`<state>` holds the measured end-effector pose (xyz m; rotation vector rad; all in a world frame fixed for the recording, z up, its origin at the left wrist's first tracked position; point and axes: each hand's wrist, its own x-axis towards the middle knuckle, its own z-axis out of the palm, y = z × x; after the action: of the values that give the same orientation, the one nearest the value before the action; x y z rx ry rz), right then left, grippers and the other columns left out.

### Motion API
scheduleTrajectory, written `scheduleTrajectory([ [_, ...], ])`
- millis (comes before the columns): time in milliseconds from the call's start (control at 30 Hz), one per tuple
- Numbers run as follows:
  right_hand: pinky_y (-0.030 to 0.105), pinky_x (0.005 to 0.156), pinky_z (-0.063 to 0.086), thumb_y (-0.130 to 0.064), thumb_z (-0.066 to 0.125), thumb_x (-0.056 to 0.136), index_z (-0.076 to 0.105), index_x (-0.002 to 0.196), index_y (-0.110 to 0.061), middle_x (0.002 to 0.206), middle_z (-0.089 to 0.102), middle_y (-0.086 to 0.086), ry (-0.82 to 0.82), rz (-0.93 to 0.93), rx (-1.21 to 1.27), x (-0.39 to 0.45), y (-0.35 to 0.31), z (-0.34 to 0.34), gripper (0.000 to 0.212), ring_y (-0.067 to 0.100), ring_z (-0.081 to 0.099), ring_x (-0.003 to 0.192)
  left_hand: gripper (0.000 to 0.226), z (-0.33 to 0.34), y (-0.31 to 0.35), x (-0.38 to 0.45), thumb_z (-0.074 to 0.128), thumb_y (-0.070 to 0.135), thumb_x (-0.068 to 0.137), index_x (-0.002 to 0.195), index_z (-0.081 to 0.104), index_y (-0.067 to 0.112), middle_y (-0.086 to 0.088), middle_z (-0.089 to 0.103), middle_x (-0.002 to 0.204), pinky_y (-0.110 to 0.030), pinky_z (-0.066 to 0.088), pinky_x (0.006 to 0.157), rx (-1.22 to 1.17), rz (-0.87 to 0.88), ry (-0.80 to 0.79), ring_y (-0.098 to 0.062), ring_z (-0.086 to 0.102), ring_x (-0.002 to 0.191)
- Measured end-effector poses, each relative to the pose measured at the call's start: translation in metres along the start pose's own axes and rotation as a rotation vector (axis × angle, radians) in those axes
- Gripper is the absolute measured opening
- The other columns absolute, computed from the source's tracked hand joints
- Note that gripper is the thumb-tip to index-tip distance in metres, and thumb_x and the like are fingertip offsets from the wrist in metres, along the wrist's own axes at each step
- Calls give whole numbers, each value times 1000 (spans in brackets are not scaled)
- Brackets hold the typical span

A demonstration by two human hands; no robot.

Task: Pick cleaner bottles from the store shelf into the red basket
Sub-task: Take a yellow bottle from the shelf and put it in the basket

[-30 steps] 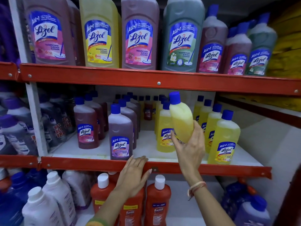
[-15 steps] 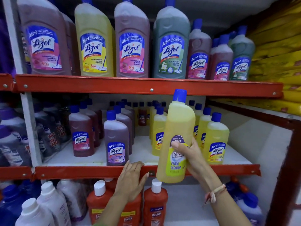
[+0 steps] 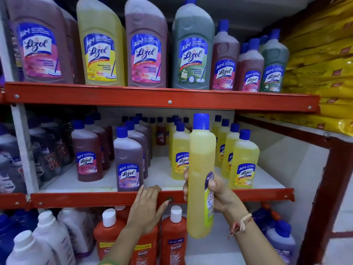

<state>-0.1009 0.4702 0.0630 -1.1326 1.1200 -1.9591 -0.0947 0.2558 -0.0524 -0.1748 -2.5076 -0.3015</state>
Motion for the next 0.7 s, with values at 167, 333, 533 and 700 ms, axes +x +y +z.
scheduleTrajectory([
  [167, 39, 68, 60, -35, 93, 50, 64, 104, -1, 91, 74, 11, 163, -69, -127, -7, -2, 0, 70, 27, 72, 79, 93, -19, 8, 7, 3, 80, 75, 136, 40, 20, -1, 45, 143, -36, 8, 118, -252, -124, -119, -13, 34, 133],
  [333, 46, 79, 59, -37, 95, 40, 70, 101, -8, 94, 74, 18, 321, -92, -324, -8, 2, 4, 72, 35, 69, 87, 76, -98, 54, 26, 23, 80, 79, 133, 46, 32, 12, 44, 142, -30, 27, 111, -870, -262, 95, 2, 36, 128],
  [533, 33, 68, 58, -18, 88, 49, 72, 92, -12, 88, 77, 12, 455, -115, -420, -2, 12, 17, 47, 26, 72, 81, 40, -152, 97, 45, 53, 65, 80, 107, 65, 39, 15, 59, 124, -23, 44, 91, -998, -72, 72, 6, 54, 109],
  [700, 28, 69, 58, 0, 86, 60, 72, 95, -16, 91, 78, 8, 434, -82, -488, -6, 21, 20, 41, 21, 73, 87, 47, -143, 94, 37, 87, 44, 55, 96, 71, 26, 1, 72, 105, -43, 55, 85, -998, -161, 129, -12, 67, 96],
])
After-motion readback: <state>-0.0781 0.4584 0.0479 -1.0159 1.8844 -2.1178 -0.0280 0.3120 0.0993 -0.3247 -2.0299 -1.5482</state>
